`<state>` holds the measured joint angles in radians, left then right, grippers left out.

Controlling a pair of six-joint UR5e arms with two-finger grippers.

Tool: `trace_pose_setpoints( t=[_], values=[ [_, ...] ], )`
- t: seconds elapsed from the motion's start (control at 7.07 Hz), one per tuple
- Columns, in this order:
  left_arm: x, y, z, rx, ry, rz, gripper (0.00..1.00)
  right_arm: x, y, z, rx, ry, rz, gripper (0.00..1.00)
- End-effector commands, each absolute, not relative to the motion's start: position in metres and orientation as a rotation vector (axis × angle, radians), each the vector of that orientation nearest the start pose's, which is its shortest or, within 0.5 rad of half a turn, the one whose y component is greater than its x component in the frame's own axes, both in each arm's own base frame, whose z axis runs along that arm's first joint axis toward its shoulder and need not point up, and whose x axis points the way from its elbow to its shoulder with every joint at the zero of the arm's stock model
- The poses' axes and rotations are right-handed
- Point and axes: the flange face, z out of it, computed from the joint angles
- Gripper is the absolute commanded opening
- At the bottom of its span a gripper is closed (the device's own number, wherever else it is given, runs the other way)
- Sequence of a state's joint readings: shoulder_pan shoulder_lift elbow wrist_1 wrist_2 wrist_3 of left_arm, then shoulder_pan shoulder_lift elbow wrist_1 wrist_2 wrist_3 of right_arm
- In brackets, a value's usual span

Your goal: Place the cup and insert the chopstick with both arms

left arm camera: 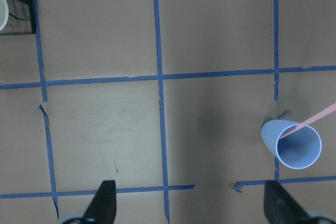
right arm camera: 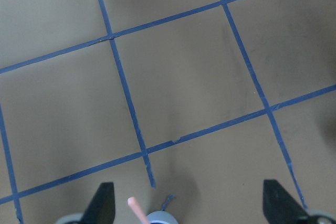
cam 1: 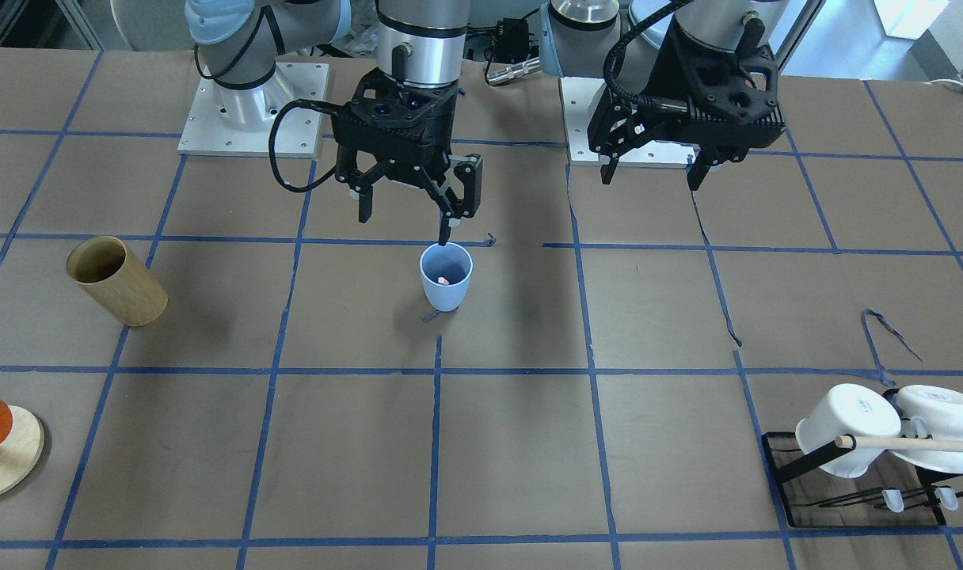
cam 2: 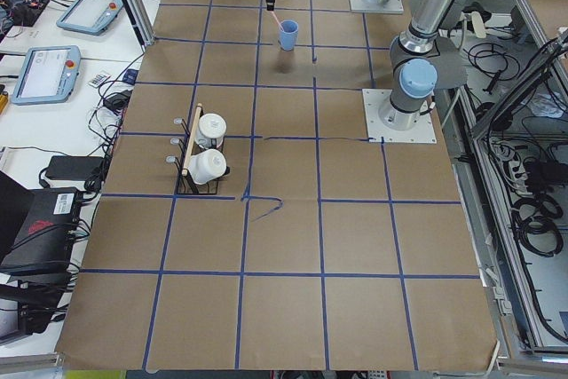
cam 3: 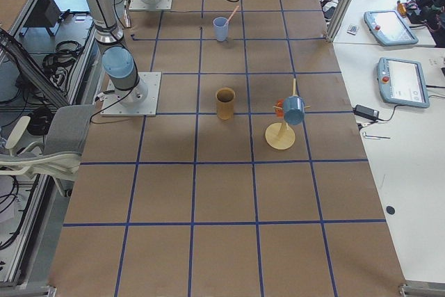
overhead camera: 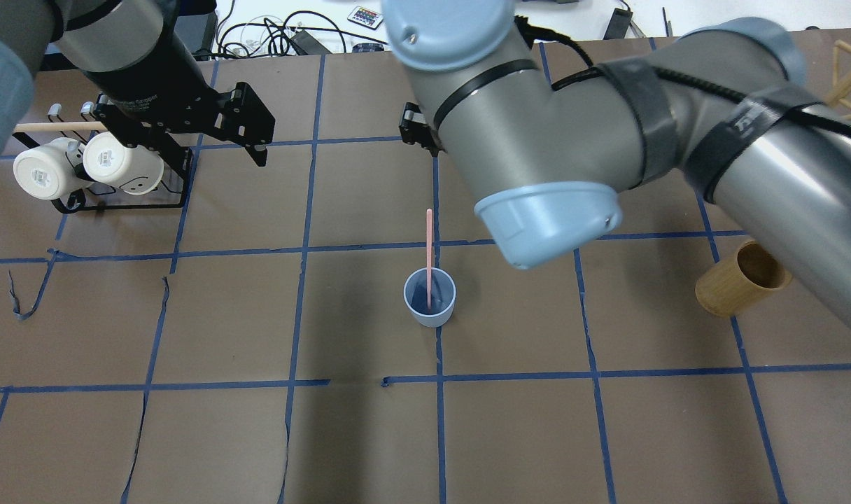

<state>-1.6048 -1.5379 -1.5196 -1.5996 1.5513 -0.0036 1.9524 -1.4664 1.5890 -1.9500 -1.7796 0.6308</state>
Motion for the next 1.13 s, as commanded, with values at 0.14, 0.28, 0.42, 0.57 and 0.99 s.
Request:
trace_pose_setpoints(
  t=[0.14, 0.28, 0.42, 0.57, 0.99],
  values=[
    [-0.148, -0.479, 0.525, 0.042, 3.152, -0.094, 1.00, 0.197, -0.509, 0.463, 0.302, 3.278, -0.209, 1.00],
    [-0.146, -0.484, 0.523, 0.032, 3.149, -0.089, 1.00, 0.158, -0.514, 0.458, 0.321, 3.243, -0.057, 1.00],
    [-0.141, -0.486, 0.524, 0.017, 3.138, -0.092, 1.00, 0.126, -0.517, 0.458, 0.254, 3.213, 0.023, 1.00],
    [-0.137, -0.488, 0.527, 0.009, 3.126, -0.089, 1.00, 0.110, -0.507, 0.467, 0.166, 3.217, 0.059, 1.00],
    [-0.137, -0.490, 0.526, 0.005, 3.139, -0.094, 1.00, 0.092, -0.491, 0.466, 0.117, 3.202, 0.235, 1.00]
  ],
)
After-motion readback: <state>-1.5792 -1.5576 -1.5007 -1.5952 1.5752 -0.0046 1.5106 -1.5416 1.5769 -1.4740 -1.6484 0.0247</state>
